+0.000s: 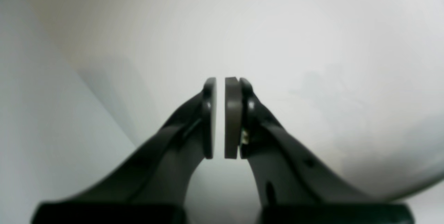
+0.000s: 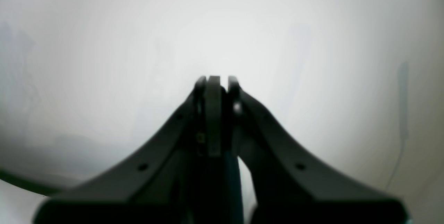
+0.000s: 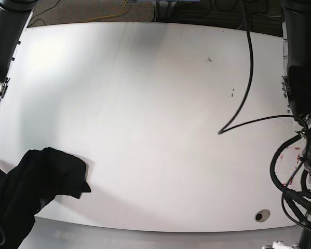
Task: Layout the t-shirt on the table in an organized manner, then fold the t-shirt properly
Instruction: 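Release the sleeve and raise the left gripper away from the shirt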
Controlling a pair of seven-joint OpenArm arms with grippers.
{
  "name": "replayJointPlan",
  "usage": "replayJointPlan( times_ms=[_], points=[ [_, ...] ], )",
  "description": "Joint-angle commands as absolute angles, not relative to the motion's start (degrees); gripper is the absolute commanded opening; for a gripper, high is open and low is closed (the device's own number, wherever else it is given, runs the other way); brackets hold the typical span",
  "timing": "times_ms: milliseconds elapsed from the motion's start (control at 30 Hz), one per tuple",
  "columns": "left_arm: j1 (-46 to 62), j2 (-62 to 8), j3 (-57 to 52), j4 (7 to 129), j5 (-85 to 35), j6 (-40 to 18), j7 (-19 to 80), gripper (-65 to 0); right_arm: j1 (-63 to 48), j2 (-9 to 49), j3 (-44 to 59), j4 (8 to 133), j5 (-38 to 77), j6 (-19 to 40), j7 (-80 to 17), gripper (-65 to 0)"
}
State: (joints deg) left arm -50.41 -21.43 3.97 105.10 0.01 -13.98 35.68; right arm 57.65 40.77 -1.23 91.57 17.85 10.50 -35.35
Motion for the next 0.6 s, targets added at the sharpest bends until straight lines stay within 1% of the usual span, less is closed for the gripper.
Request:
replayJointPlan(
  times_ms=[0,67,133,167,333,367,400,433,567],
  points=[
    [-48.9,-19.9,0.8,105.8,-2.3,-13.5,34.1,-61.2,59.6,41.6,-0.9,92.5,18.1,10.0,-33.2,-65.0],
    [-47.2,-18.3,-1.0,105.7,-4.2,-13.5,34.2,-57.3,59.6,41.6,-1.0,92.5,18.1,10.0,-33.2,-65.0],
    [-45.8,-17.2,-2.4,105.7,-6.3,-13.5,35.0,-50.1,59.6,41.5,-1.1,92.5,18.1,10.0,-33.2,-65.0],
    [-44.9,-16.5,-3.1,105.7,-7.7,-13.5,36.2,-44.9,59.6,41.4,-1.4,92.5,18.2,10.0,-33.2,-65.0],
    [-39.9,-14.5,-6.7,106.3,-13.2,-13.5,39.6,-23.6,59.9,40.2,-2.7,92.5,17.8,10.0,-33.2,-65.0],
    [-39.3,-14.0,-7.1,106.3,-13.8,-13.5,39.7,-21.9,59.9,40.1,-2.7,92.5,17.8,10.0,-33.2,-65.0],
    [-37.4,-13.2,-7.9,106.4,-15.2,-13.5,39.8,-18.0,59.8,40.0,-2.7,92.5,17.8,10.0,-33.2,-65.0],
    [-36.0,-12.7,-8.1,106.4,-16.1,-13.5,39.8,-16.1,59.7,39.9,-2.8,92.5,17.8,10.0,-33.2,-65.0],
    [-30.9,-11.5,-8.0,106.4,-18.2,-13.5,39.8,-15.7,59.2,38.5,-2.8,92.5,17.7,10.0,-33.2,-65.0]
  ],
)
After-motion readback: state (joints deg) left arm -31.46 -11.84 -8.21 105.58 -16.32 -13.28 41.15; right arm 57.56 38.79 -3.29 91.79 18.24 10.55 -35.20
